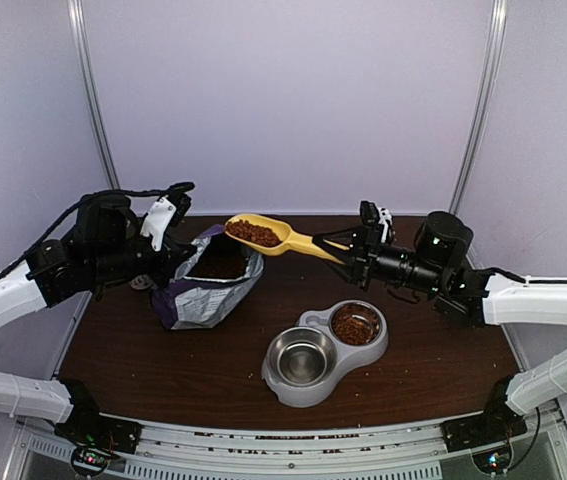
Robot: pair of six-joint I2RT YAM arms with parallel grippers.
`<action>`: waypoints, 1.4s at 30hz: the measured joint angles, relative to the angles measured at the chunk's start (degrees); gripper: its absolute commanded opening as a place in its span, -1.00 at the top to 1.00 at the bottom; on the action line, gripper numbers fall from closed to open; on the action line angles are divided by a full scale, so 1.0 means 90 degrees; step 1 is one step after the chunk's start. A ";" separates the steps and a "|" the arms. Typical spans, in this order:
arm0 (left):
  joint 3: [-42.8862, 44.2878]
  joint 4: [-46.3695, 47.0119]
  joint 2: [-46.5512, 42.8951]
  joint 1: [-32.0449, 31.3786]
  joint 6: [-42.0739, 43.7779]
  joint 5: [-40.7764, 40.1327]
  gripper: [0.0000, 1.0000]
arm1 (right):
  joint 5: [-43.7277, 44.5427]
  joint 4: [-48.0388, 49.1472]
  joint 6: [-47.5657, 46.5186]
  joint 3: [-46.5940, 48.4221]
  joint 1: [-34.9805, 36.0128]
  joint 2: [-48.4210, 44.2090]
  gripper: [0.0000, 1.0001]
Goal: Serve the pet food
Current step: Place the pet food in the pet food bowl.
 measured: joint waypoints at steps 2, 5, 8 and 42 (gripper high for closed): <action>0.0000 0.0000 0.0000 0.0000 0.0000 0.0002 1.00 | 0.0000 0.0083 0.0075 -0.0053 0.0000 0.0000 1.00; 0.0000 0.0000 0.0000 0.0000 0.0000 0.0002 1.00 | 0.0010 0.0168 0.0131 -0.0063 0.0000 -0.0002 1.00; 0.0000 0.0000 0.0000 0.0000 -0.0002 0.0002 1.00 | 0.0051 0.0143 0.0129 -0.0066 0.0000 -0.0044 1.00; 0.0000 -0.0002 0.0017 0.0000 -0.0034 0.0049 1.00 | 0.1207 0.0160 0.0447 -0.1695 -0.0352 -0.1965 1.00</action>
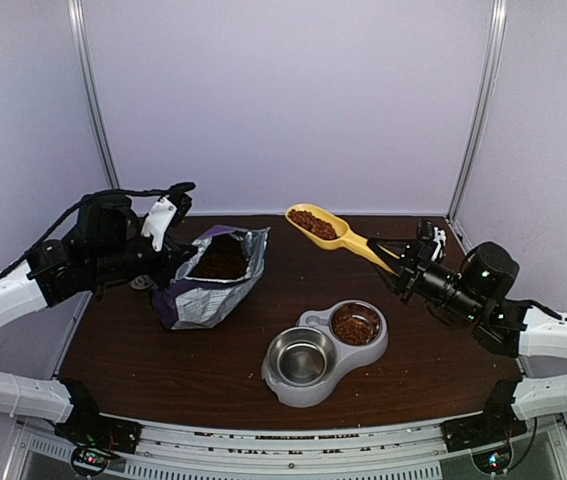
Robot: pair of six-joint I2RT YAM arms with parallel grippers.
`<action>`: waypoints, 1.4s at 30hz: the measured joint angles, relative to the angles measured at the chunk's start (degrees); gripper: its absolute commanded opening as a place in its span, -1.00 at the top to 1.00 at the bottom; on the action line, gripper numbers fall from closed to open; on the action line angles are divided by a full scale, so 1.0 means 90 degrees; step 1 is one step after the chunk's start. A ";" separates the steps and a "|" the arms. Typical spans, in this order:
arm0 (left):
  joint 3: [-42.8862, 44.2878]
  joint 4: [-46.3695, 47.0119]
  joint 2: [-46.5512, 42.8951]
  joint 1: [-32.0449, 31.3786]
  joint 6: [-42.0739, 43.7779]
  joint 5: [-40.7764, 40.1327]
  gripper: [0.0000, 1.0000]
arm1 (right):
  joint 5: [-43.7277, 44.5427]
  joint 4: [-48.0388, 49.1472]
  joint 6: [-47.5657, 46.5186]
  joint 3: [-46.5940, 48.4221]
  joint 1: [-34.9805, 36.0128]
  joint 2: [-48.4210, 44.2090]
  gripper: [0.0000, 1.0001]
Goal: Serve the pet food
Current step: Place the pet food in the pet food bowl.
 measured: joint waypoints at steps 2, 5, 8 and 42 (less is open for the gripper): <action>0.0000 0.0005 0.0017 0.0000 -0.0002 0.0002 1.00 | 0.0104 -0.0005 0.0007 -0.0143 -0.0049 -0.0170 1.00; 0.0000 0.0010 0.0036 0.0000 -0.0007 0.0022 1.00 | 0.0260 -0.0090 0.0015 -0.0340 -0.0155 -0.0520 1.00; 0.0000 0.0012 0.0051 0.0000 -0.0010 0.0024 1.00 | 0.0393 -0.0216 0.0022 -0.0520 -0.0262 -0.0933 1.00; 0.0005 0.0187 0.0342 0.0000 -0.0007 0.0027 1.00 | 0.1030 -0.4046 0.0228 -0.2042 -0.0588 -0.4711 1.00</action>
